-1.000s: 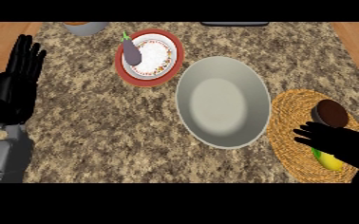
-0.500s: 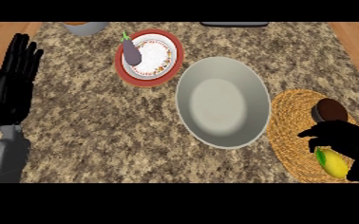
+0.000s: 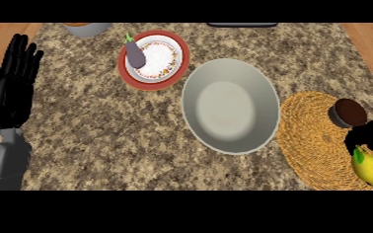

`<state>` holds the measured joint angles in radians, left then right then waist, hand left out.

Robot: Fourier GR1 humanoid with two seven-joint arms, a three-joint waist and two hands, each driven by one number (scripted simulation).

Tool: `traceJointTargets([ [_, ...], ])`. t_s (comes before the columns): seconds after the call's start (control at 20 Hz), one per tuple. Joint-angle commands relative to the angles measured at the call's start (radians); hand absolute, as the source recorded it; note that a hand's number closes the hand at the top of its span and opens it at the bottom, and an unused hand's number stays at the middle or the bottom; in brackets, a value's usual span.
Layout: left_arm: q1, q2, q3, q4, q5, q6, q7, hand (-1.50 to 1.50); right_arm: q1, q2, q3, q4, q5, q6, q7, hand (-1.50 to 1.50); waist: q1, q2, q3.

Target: Pick the lemon from the placemat and place it in the bowl

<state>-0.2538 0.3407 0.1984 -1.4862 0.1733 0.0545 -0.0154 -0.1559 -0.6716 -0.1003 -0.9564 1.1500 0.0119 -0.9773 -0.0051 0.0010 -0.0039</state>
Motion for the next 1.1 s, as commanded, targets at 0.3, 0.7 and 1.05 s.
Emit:
traceJointTargets([
  [0.3,-0.028,0.016,0.012,0.006,0.003,-0.004,0.028,0.0,-0.101,-0.144,-0.305,0.326,-0.108,0.042,0.261,1.5,0.013,0.003,0.006],
  [0.7,0.01,-0.006,0.011,-0.029,-0.006,-0.002,0.019,0.0,-0.078,-0.269,-0.424,0.197,-0.25,0.116,0.199,1.5,-0.003,-0.005,0.003],
  [1.05,0.051,-0.017,0.006,-0.046,-0.004,-0.007,0.021,0.0,-0.129,-0.294,-0.495,-0.049,-0.448,0.389,0.152,1.5,-0.016,-0.014,0.0],
])
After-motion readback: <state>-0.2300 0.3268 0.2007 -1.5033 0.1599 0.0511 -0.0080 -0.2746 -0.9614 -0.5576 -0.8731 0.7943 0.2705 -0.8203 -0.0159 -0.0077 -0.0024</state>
